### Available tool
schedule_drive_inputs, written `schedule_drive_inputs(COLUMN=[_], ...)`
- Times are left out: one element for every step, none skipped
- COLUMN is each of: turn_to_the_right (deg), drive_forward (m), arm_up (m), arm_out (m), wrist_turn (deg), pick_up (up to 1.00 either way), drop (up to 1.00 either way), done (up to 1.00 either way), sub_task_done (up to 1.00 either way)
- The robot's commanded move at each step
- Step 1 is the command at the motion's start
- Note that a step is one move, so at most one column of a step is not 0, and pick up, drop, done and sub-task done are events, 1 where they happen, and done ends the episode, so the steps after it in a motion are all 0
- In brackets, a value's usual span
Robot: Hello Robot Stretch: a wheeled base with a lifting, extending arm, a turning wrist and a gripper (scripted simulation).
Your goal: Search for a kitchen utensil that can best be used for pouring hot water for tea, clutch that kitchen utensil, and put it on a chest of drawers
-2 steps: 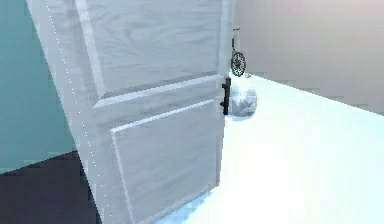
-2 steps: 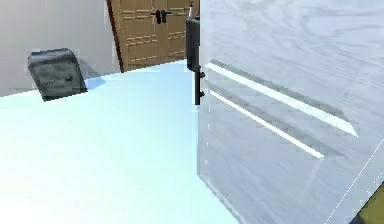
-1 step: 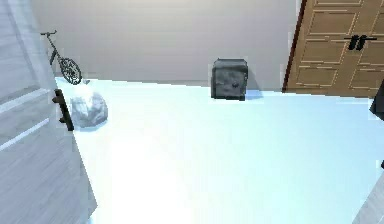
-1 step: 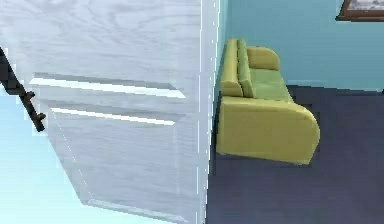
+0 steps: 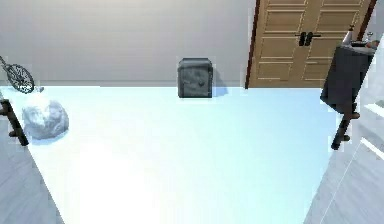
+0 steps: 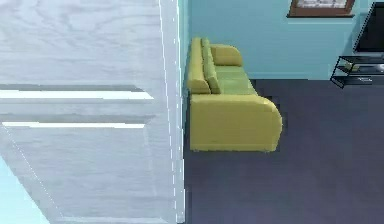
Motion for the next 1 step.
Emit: schedule_drive_inputs(turn_to_the_right=[0.0], drive_forward=[1.0], arm_up=[0.0], arm_out=[0.0], wrist_turn=[0.0], pick_up=[0.0], drop=[0.0], done=[0.0], sub_task_done=[0.0])
